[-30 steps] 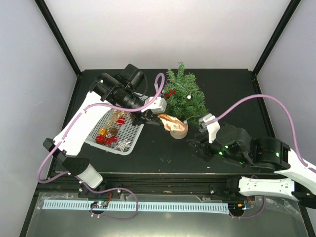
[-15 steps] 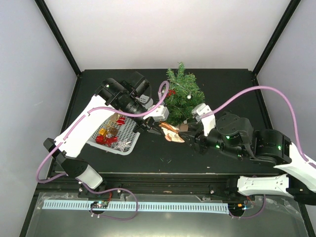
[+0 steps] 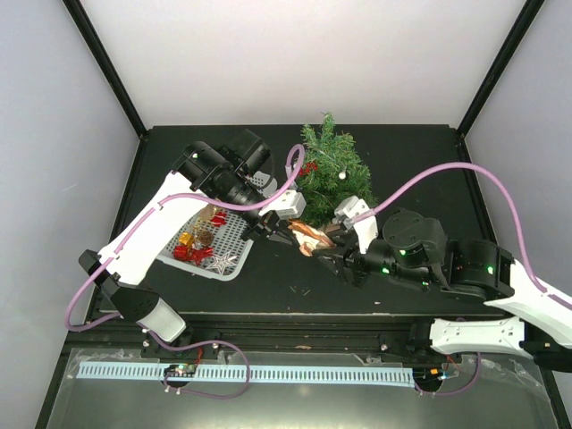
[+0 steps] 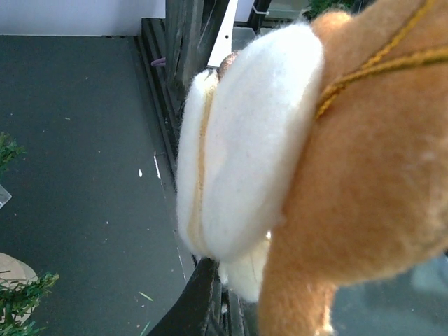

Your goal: Decorate the small christmas tree

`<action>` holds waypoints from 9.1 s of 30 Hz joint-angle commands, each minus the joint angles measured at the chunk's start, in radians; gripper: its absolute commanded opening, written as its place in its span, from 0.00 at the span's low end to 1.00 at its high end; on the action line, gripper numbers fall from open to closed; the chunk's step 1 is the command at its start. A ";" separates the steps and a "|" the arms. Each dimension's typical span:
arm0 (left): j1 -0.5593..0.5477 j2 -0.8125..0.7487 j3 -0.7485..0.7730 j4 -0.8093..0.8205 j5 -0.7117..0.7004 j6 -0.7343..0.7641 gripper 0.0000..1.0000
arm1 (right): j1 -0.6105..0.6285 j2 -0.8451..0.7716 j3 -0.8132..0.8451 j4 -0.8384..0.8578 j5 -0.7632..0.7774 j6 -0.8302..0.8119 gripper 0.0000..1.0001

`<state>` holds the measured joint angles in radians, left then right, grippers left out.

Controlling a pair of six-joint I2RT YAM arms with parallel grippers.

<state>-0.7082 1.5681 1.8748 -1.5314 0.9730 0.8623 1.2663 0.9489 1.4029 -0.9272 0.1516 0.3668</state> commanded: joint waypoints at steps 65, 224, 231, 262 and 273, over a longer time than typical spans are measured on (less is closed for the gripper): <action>0.587 -0.223 -0.488 0.966 -0.010 -0.565 0.30 | -0.532 0.350 0.116 0.178 -0.514 -0.037 0.01; 0.657 0.334 -0.555 0.928 -0.438 -0.438 0.41 | -0.576 -0.222 -0.466 0.088 -0.285 0.160 0.71; 0.656 0.310 -0.580 0.961 -0.576 -0.419 0.41 | -0.576 -0.229 -0.465 0.068 -0.275 0.149 0.72; 0.670 0.243 -0.764 0.935 -0.800 -0.207 0.42 | -0.576 -0.251 -0.503 0.070 -0.296 0.129 0.72; 0.659 0.282 -0.763 0.942 -0.790 -0.216 0.10 | -0.576 -0.252 -0.507 0.077 -0.295 0.131 0.72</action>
<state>-0.0418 1.8111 1.1110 -0.5770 0.1940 0.6399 0.6937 0.7067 0.9043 -0.8669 -0.1383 0.5030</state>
